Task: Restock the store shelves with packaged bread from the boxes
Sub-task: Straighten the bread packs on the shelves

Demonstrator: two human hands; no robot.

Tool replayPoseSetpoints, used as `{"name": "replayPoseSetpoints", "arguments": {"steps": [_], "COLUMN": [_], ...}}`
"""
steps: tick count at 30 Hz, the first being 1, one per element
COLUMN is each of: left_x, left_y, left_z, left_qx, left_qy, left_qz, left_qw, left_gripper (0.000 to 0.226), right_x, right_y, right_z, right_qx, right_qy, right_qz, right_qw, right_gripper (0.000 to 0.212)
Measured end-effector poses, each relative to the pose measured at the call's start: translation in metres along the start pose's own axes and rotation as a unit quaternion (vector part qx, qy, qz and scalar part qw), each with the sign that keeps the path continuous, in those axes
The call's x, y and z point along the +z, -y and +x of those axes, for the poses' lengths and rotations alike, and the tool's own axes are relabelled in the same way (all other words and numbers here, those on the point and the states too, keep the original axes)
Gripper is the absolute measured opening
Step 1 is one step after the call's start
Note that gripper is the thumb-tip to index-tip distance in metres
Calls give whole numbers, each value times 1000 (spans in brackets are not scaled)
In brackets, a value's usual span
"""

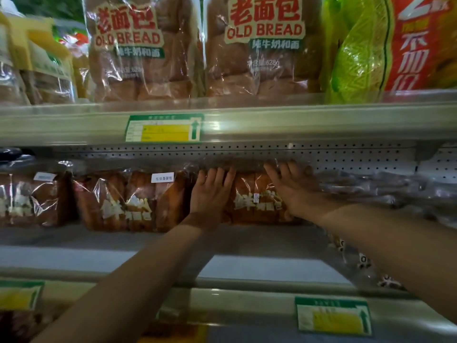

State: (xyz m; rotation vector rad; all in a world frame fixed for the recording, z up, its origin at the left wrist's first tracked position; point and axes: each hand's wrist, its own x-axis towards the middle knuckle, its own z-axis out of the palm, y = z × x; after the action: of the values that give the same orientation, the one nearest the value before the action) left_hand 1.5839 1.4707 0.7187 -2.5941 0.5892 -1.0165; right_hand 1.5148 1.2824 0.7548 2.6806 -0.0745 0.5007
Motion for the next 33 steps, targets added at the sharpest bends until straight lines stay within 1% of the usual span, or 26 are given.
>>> {"name": "replayPoseSetpoints", "arguments": {"steps": [2, 4, 6, 9, 12, 15, 17, 19, 22, 25, 26, 28, 29, 31, 32, 33], "left_x": [2, 6, 8, 8, 7, 7, 2, -2, -18, -34, -39, -47, -49, -56, -61, -66], "left_y": [-1, -2, -2, 0, 5, 11, 13, 10, -5, -27, -35, -48, -54, -65, -69, -75], "left_z": [5, 12, 20, 23, 24, 24, 20, 14, 2, -10, -13, -19, -20, -25, -27, -29], "left_qx": [-11, -24, -25, -5, 18, 23, 20, 9, -9, -20, -22, -21, -21, -9, 0, 2], "left_qy": [21, 34, 38, 50, 62, 62, 43, 18, -3, 25, 49, 76, 76, 90, 103, 113], "left_qz": [8, 3, -7, -8, -14, -75, -138, -215, -349, -460, -500, -589, -629, -669, -680, -700], "left_qw": [1000, 999, 999, 999, 998, 995, 989, 976, 937, 887, 864, 804, 773, 738, 726, 705], "left_gripper": [126, 125, 125, 123, 111, 101, 100, 99, 94, 94, 96, 97, 86, 42, 35, 36], "right_x": [1, 4, 5, 2, -5, -14, -21, -29, -37, -39, -39, -40, -41, -43, -45, -47], "right_y": [2, 1, -3, -11, -16, -16, -12, -5, 6, 11, 12, 9, 5, -5, -12, -20], "right_z": [9, 18, 24, 24, 20, 9, -2, -17, -40, -60, -65, -77, -82, -93, -98, -105], "right_qx": [7, 14, 15, 8, 8, 21, 13, 6, 9, 20, 25, 39, 48, 58, 59, 60], "right_qy": [-11, -8, 1, 33, 57, 57, 35, 9, -45, -99, -114, -135, -137, -131, -125, -119], "right_qz": [-35, -38, -19, 8, 72, 143, 151, 144, 138, 171, 187, 224, 247, 287, 299, 312], "right_qw": [999, 999, 1000, 999, 996, 988, 988, 989, 989, 980, 975, 964, 958, 947, 944, 941], "right_gripper": [130, 135, 139, 141, 140, 129, 117, 102, 76, 52, 45, 33, 30, 26, 26, 27]}}
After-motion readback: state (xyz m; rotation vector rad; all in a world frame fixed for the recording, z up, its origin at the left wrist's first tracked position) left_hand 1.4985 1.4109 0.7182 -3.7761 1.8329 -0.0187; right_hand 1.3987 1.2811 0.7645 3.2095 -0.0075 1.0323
